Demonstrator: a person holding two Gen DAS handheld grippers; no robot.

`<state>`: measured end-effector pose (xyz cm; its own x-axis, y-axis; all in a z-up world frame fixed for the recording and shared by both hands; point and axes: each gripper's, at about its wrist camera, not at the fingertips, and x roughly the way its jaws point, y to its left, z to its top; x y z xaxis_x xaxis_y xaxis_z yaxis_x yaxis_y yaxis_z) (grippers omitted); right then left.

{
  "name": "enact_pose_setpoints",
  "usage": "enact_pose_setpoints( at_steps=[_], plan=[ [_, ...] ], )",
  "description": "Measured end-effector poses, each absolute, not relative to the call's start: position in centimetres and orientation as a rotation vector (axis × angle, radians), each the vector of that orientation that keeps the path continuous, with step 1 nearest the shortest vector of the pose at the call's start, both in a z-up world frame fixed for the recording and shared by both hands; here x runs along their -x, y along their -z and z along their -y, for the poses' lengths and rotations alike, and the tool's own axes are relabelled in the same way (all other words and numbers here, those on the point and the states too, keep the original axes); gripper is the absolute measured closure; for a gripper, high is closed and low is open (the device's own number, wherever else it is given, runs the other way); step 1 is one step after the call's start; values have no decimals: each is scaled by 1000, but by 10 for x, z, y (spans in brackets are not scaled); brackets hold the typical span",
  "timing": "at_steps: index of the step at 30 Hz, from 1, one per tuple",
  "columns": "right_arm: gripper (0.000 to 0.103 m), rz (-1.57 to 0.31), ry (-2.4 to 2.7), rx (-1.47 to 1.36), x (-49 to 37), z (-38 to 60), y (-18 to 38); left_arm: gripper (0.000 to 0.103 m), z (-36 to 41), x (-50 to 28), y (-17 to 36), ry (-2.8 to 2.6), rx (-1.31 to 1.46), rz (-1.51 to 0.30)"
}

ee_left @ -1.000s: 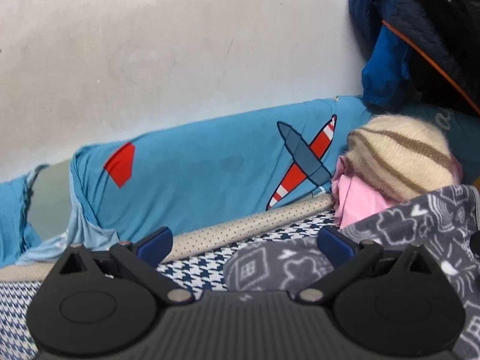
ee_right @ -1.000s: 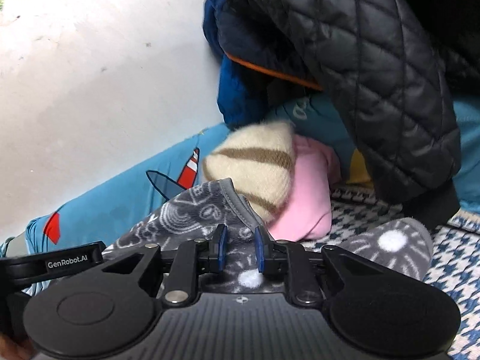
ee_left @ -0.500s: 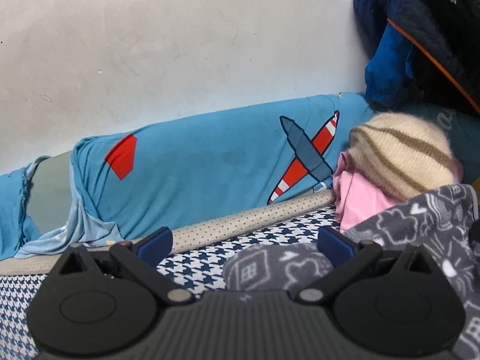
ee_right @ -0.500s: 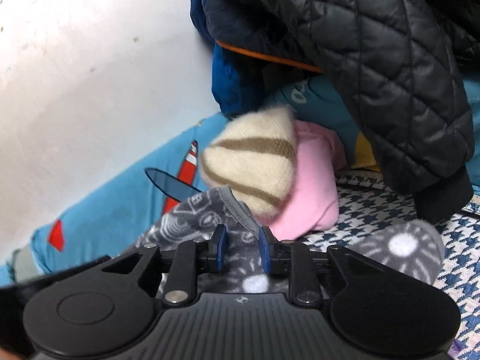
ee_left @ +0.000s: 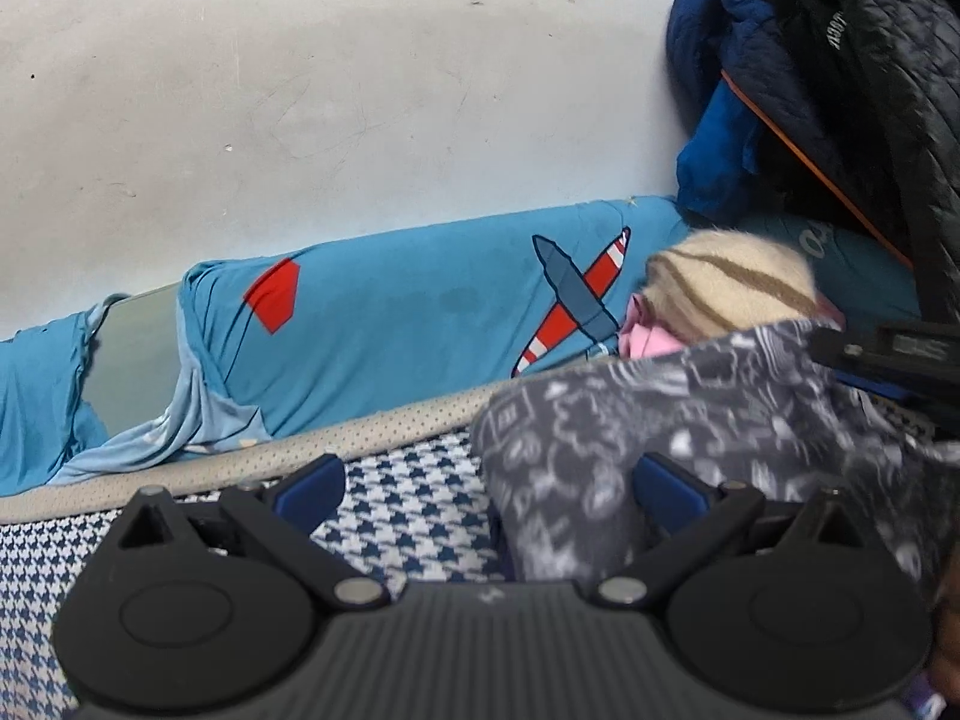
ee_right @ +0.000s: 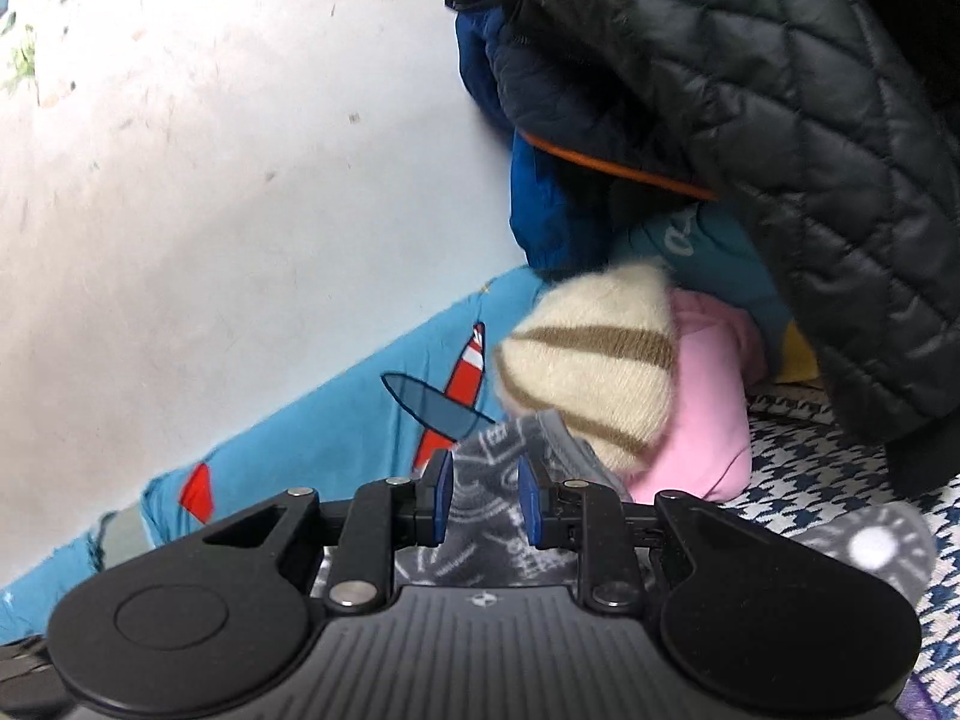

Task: Fold clothes
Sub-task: 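Lower the folded grey jacket onto the black and purple stack with both tools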

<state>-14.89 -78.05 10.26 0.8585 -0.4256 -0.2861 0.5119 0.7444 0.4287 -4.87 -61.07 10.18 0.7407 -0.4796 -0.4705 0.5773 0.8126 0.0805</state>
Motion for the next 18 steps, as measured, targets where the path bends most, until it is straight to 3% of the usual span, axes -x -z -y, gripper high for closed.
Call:
enact_pose_setpoints(
  at_steps=[7, 18],
  plan=[
    [79, -240, 590, -595, 133, 792, -87, 0, 602, 65, -91, 586, -223, -473],
    [78, -177, 526, -561, 185, 776, -119, 0, 582, 82, -101, 586, -156, -530]
  ],
)
